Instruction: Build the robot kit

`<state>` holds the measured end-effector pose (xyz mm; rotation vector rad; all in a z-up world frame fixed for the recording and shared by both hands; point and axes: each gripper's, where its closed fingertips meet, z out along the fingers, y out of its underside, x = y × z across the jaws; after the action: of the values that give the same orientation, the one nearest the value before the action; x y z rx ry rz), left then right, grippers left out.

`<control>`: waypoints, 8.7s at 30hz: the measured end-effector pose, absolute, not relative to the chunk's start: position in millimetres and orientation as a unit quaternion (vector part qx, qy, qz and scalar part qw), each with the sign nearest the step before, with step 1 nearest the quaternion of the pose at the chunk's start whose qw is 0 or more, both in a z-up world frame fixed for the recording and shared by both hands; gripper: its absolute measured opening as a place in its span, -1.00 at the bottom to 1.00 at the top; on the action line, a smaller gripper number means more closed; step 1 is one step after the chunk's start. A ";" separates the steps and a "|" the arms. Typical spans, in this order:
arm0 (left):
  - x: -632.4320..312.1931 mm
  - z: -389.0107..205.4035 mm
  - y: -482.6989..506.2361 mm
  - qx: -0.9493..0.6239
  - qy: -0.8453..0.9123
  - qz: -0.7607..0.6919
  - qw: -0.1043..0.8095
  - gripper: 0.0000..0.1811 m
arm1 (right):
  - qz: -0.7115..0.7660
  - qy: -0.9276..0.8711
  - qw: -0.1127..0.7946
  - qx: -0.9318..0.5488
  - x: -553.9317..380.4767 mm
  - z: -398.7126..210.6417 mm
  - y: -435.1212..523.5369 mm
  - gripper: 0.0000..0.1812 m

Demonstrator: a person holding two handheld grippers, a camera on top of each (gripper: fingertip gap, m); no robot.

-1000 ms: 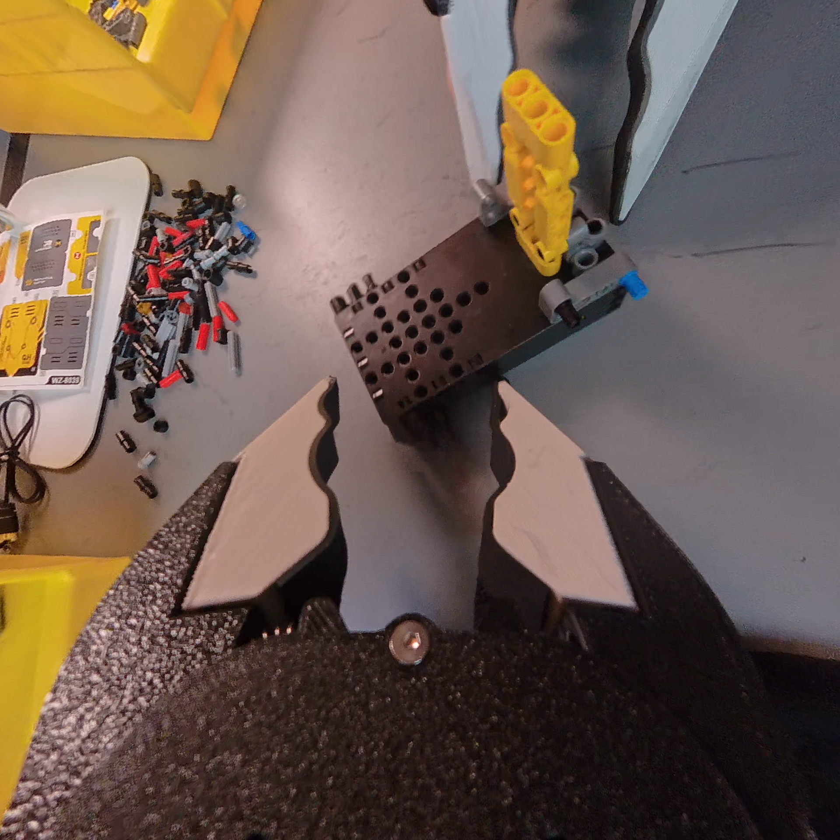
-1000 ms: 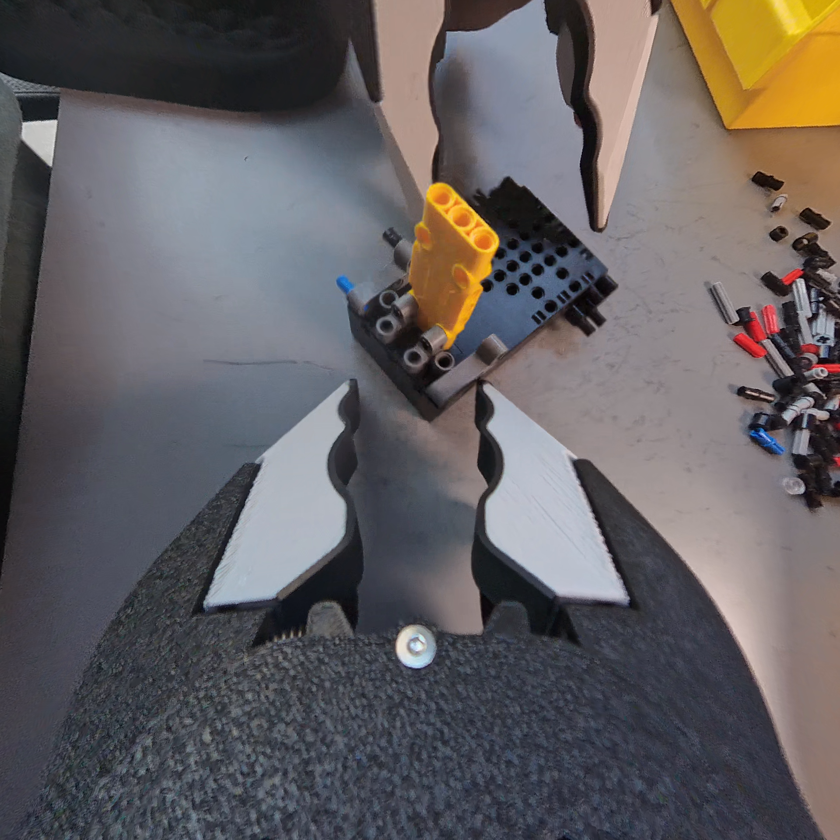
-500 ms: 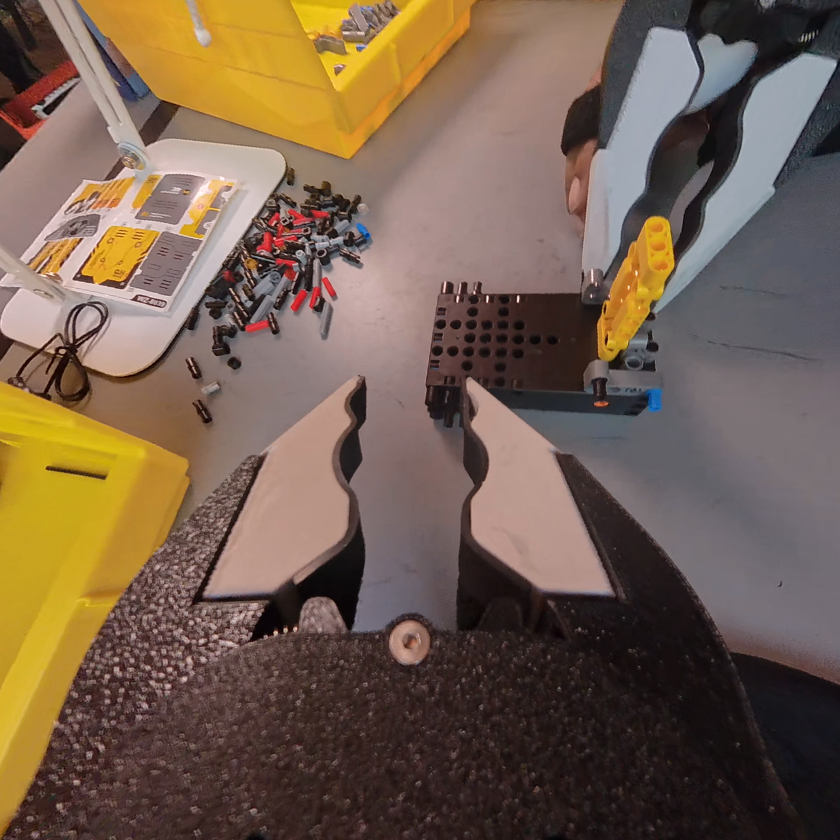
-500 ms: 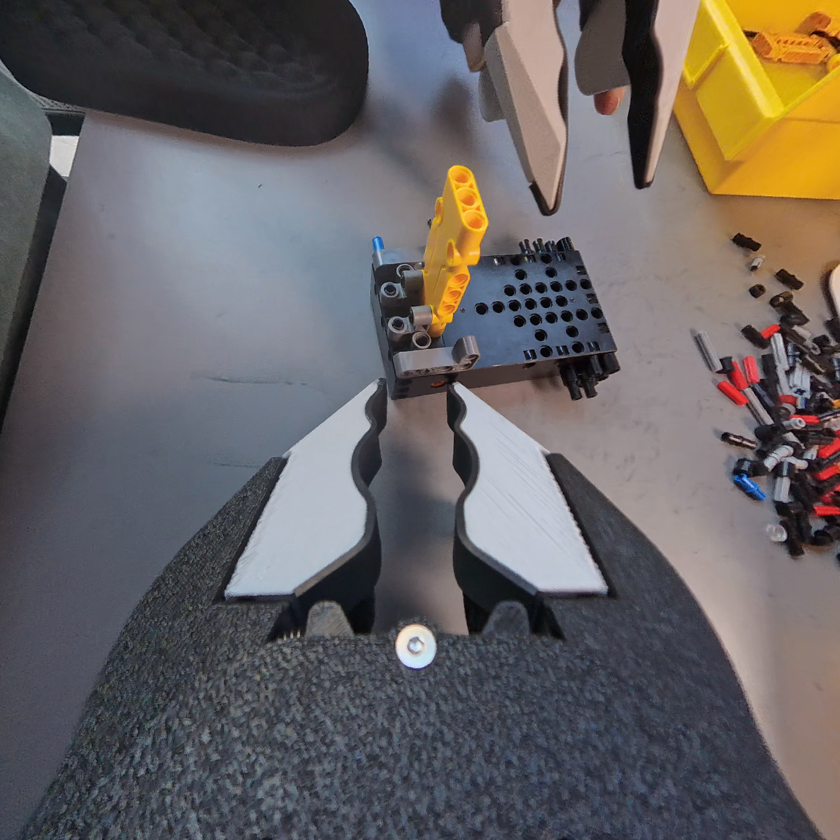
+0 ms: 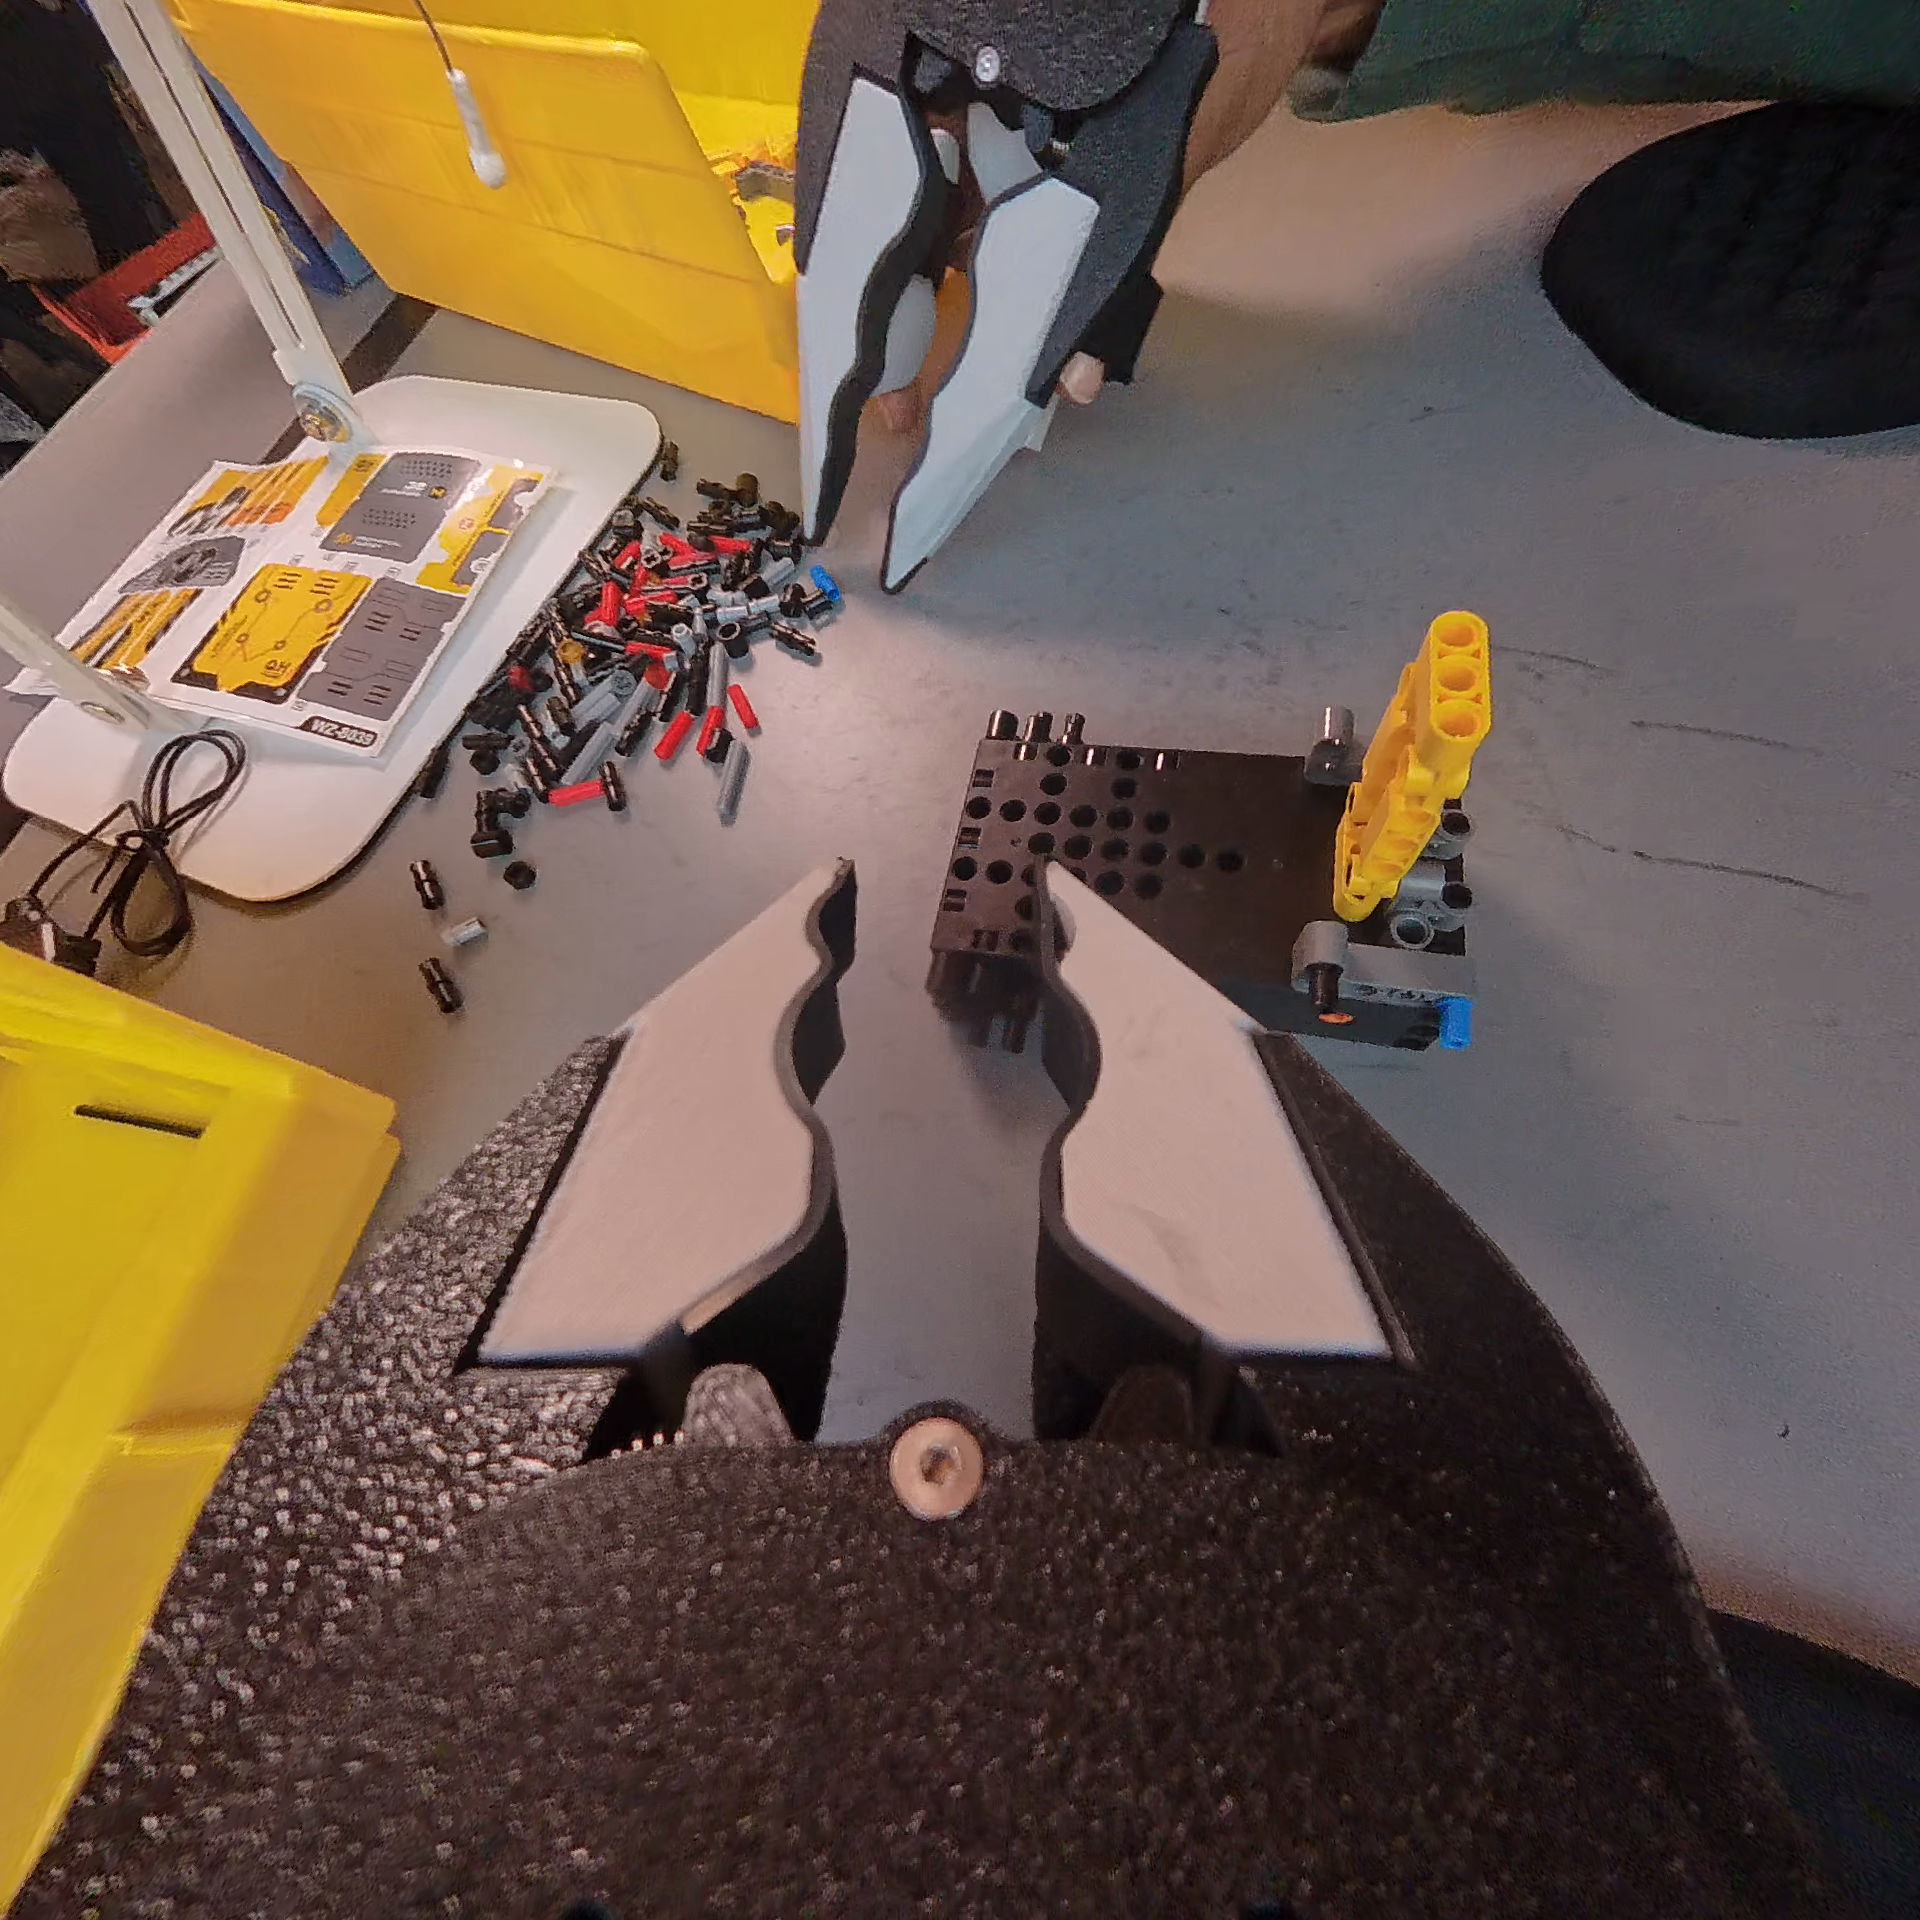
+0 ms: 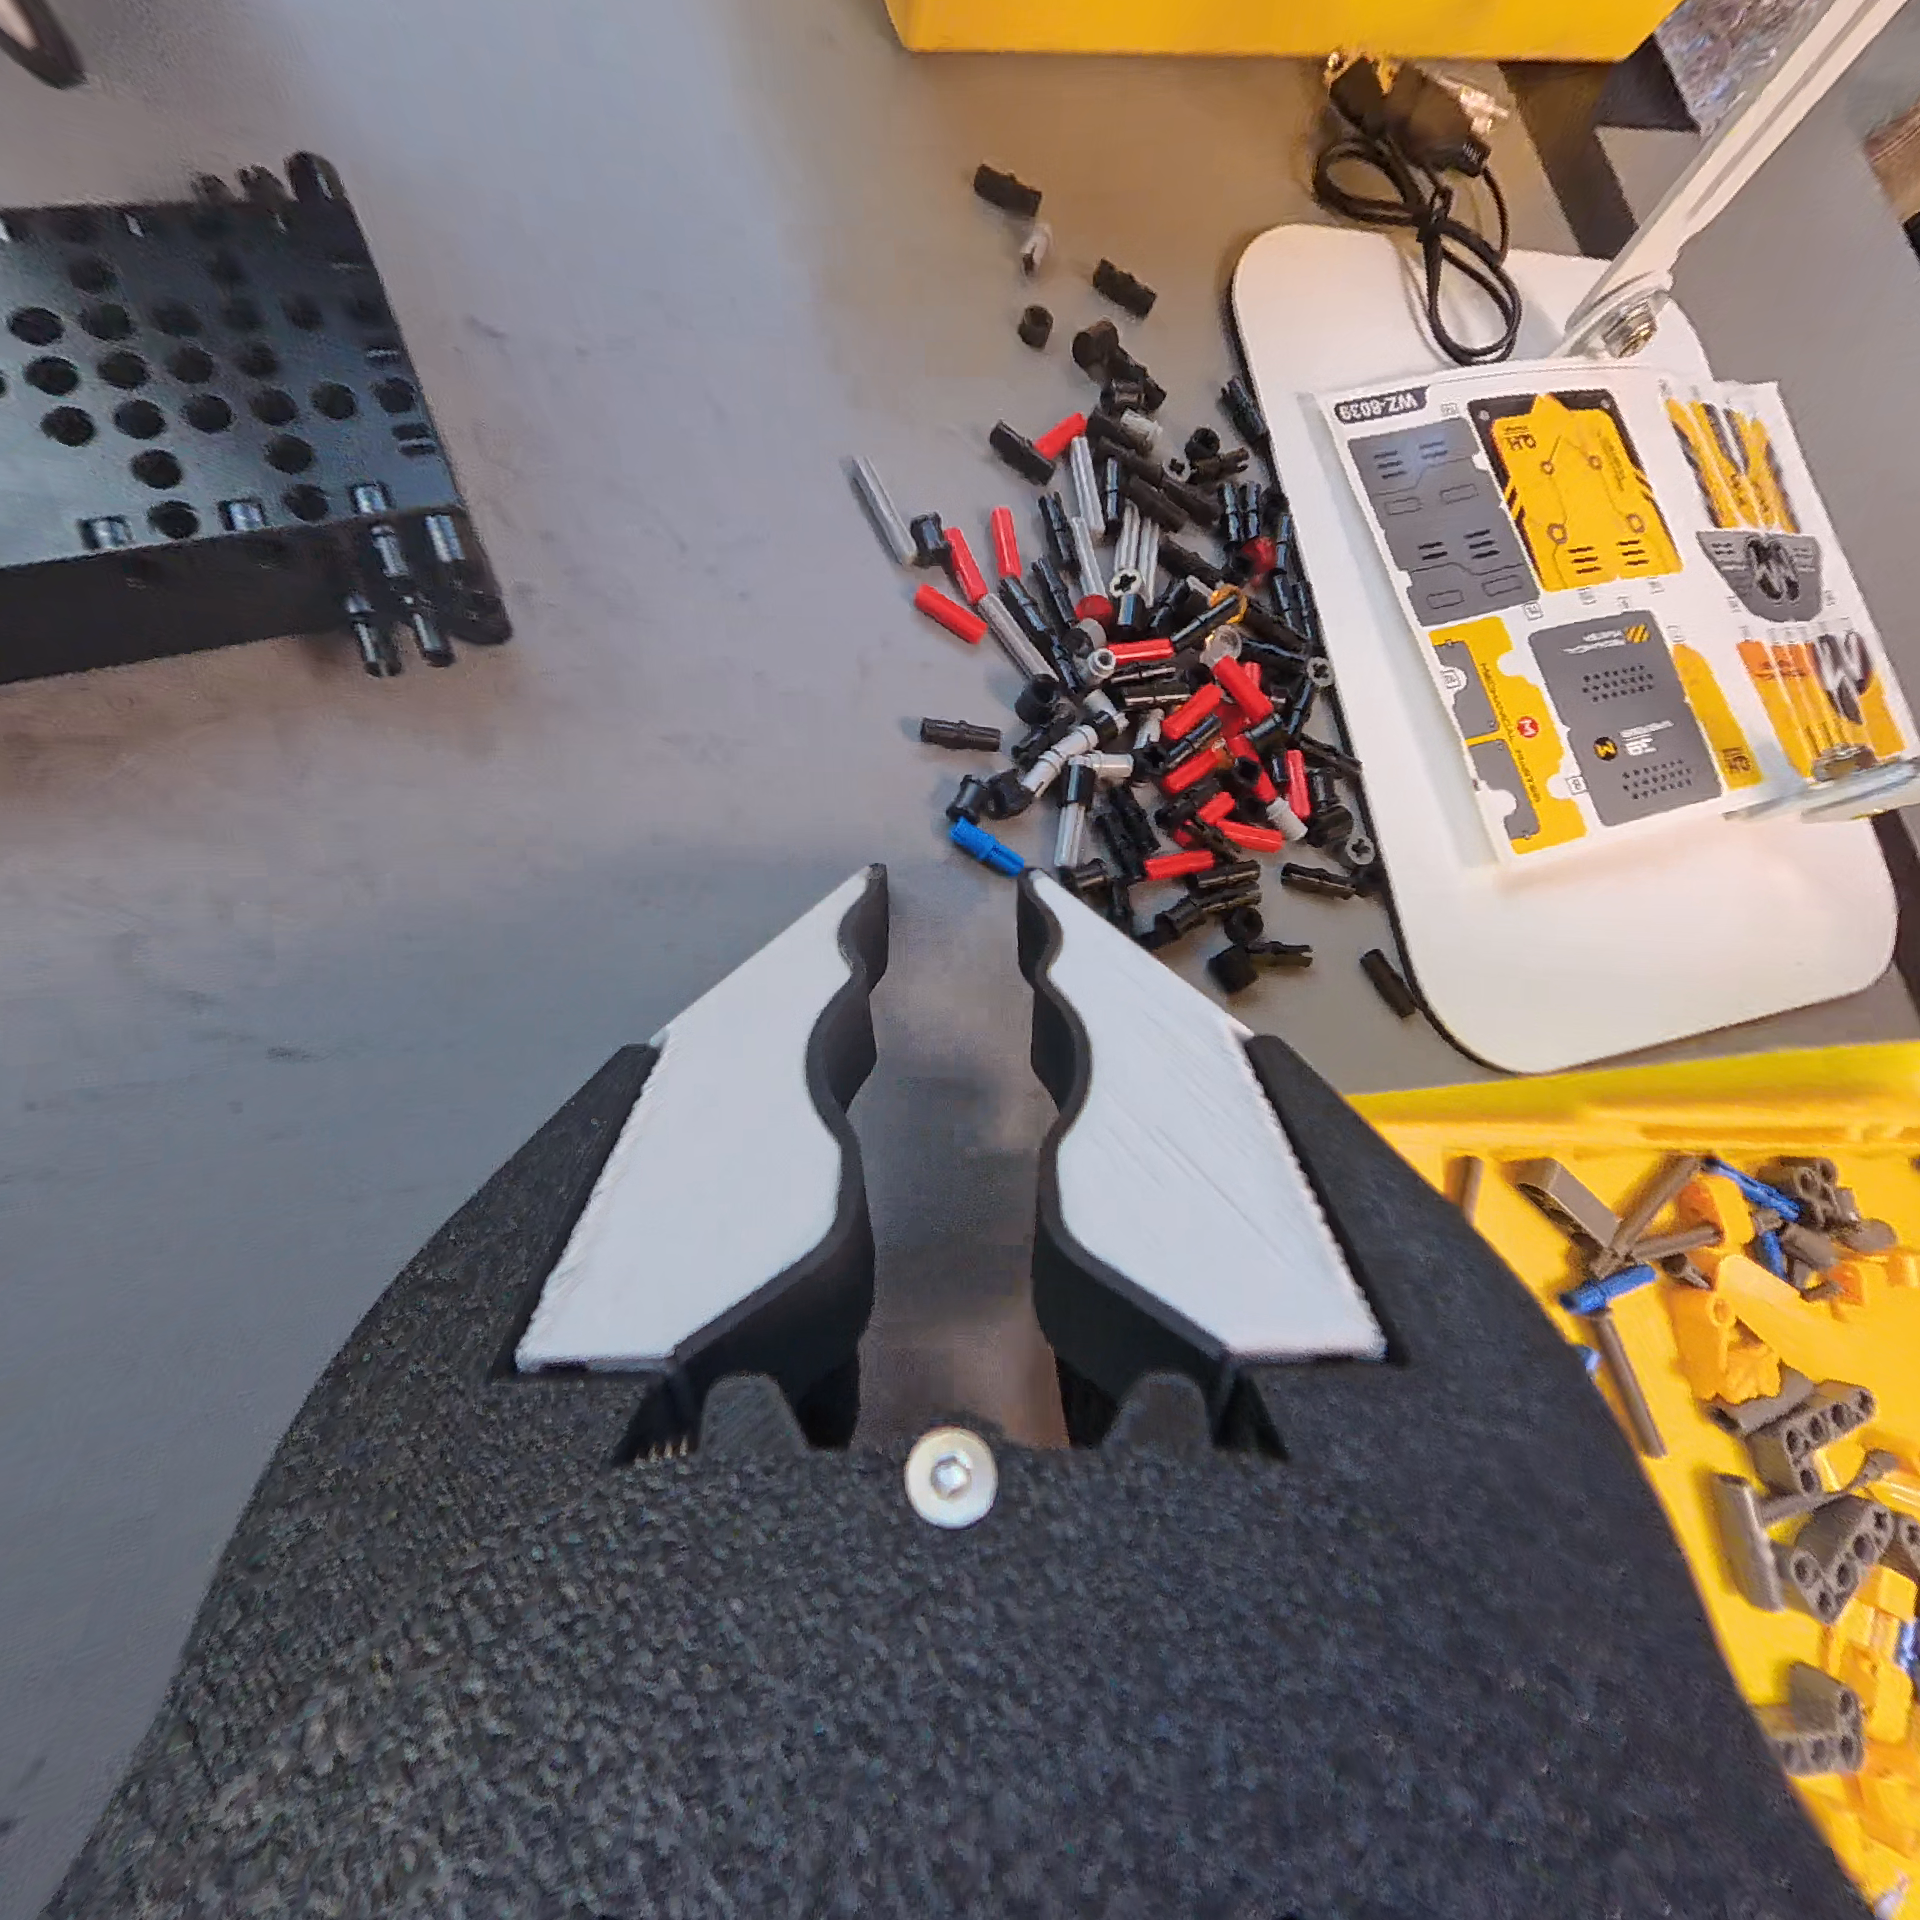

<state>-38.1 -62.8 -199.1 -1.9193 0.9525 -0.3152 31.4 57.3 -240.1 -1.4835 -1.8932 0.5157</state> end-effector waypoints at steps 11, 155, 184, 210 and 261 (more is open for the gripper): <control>-38.2 -208.7 -63.1 -0.787 0.393 -0.137 0.455 -0.64 | 0.193 -0.736 0.291 -0.580 19.6 -243.1 60.2 -0.83; 52.7 -174.7 -104.7 -0.714 0.444 -0.254 0.479 -0.65 | 0.507 -0.695 0.352 -0.368 59.9 -155.0 -109.8 -0.95; 53.9 -196.8 -100.2 -0.742 0.440 -0.228 0.451 -0.67 | 0.405 -0.763 0.349 -0.364 56.2 -188.4 -111.8 -0.96; 50.1 -205.2 -84.9 -0.787 0.394 -0.212 0.425 -0.64 | 0.383 -0.746 0.369 -0.402 47.4 -193.6 -92.2 -0.88; -2.2 -237.9 -90.7 -0.791 0.489 -0.082 0.359 -0.24 | 0.352 -0.678 0.238 -0.600 43.1 -222.7 -59.5 -0.80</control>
<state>-2.2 -90.7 -237.9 -2.0392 1.2615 -0.2104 43.1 -59.5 -222.7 -1.6438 -1.8561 0.9644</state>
